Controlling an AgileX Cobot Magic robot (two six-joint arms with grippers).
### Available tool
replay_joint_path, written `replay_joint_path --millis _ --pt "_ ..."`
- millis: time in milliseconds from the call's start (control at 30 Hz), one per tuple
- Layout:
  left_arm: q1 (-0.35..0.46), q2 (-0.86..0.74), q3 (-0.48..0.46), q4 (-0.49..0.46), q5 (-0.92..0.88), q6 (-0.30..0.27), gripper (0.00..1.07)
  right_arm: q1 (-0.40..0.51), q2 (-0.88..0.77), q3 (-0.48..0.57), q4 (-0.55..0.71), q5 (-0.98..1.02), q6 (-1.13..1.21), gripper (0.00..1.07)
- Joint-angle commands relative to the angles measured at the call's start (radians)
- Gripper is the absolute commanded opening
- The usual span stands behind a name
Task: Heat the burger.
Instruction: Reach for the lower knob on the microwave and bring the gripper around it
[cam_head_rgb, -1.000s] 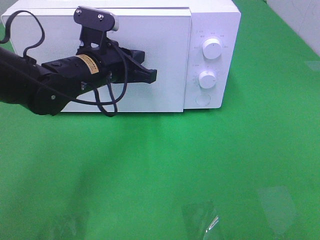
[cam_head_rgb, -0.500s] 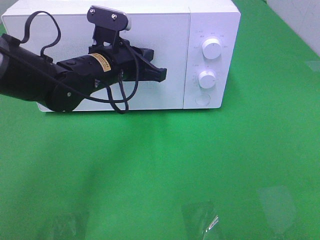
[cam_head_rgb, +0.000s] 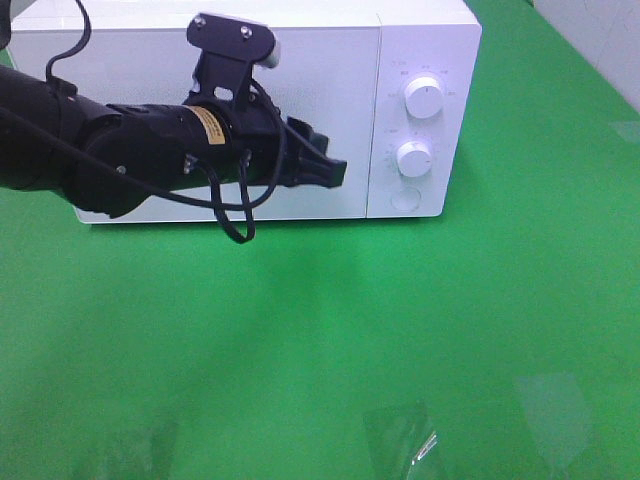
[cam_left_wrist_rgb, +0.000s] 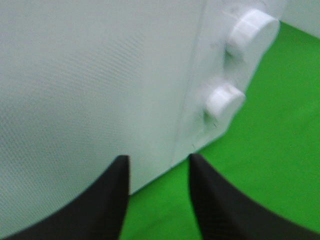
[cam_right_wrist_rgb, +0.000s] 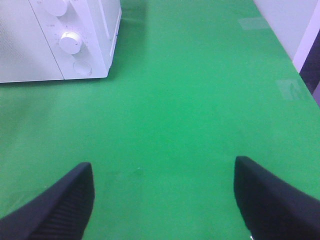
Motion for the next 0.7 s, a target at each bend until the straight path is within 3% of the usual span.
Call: replay_joint_path --millis 33,400,467,700 --pt "-0.054 -0.070 0.029 -0.017 0.145 -0.012 1.01 -0.009 -0.024 0.002 -0.004 -0.015 0.006 0.76" --pt "-0.119 -0.217 0.031 -0.028 0.548 -0.077 1.00 -0.009 -0.024 0.002 -0.004 -0.015 0.006 0.76" --pt "-0.118 -0.292 0.031 -0.027 0.788 -0.077 1.00 -0.009 -0.024 0.002 -0.004 -0.015 0.006 0.76" --pt "-0.100 -0.397 0.031 0.000 1.101 -0.093 1.00 -0.009 -0.024 0.002 -0.004 -0.015 0.006 0.76"
